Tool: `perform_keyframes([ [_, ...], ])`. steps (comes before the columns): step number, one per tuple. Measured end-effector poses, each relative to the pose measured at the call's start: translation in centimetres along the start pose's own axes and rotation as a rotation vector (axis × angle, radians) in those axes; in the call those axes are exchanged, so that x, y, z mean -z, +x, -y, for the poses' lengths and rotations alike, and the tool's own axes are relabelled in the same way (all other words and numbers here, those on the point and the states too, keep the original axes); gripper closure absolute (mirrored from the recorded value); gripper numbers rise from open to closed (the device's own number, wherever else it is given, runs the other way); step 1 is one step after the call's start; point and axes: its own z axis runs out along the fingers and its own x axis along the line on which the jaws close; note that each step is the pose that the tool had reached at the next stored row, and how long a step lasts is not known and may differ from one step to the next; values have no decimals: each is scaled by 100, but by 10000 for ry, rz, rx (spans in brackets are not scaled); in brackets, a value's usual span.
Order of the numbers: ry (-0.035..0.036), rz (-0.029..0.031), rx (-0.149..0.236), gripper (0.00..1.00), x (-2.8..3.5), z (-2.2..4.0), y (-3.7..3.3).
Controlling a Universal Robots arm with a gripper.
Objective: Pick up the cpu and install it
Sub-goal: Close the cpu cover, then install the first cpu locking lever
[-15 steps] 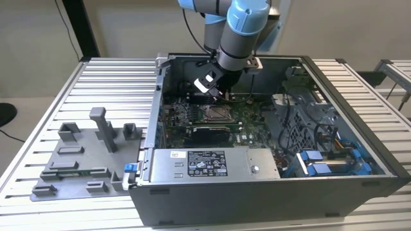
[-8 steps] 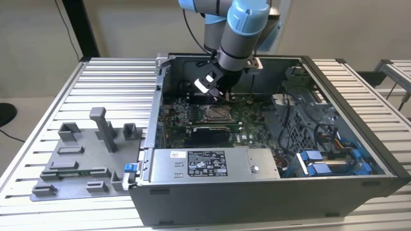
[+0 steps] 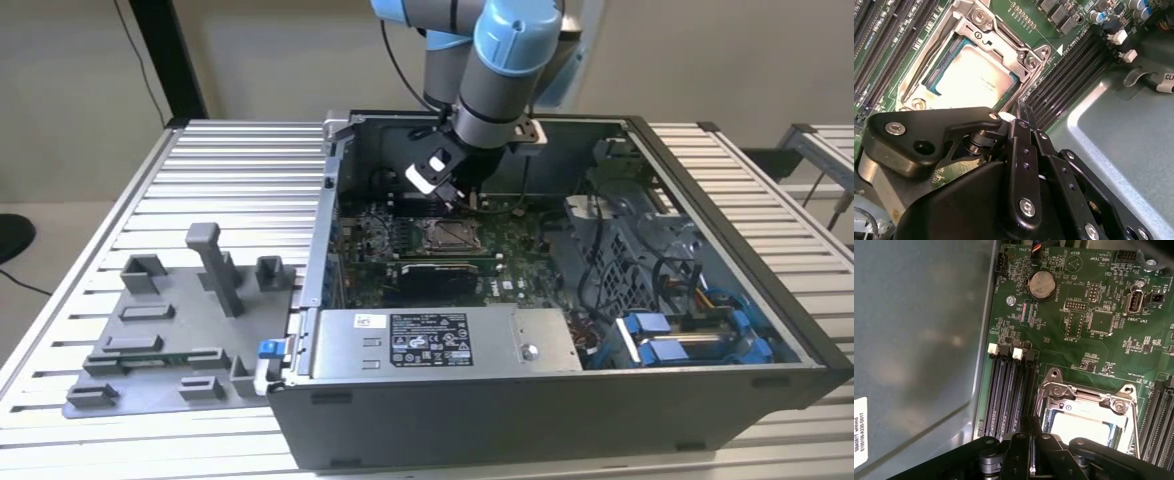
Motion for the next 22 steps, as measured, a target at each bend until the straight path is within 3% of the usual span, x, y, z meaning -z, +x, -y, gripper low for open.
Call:
perform_keyframes([
  [22,6,-4,35,100,-31,-61,17],
])
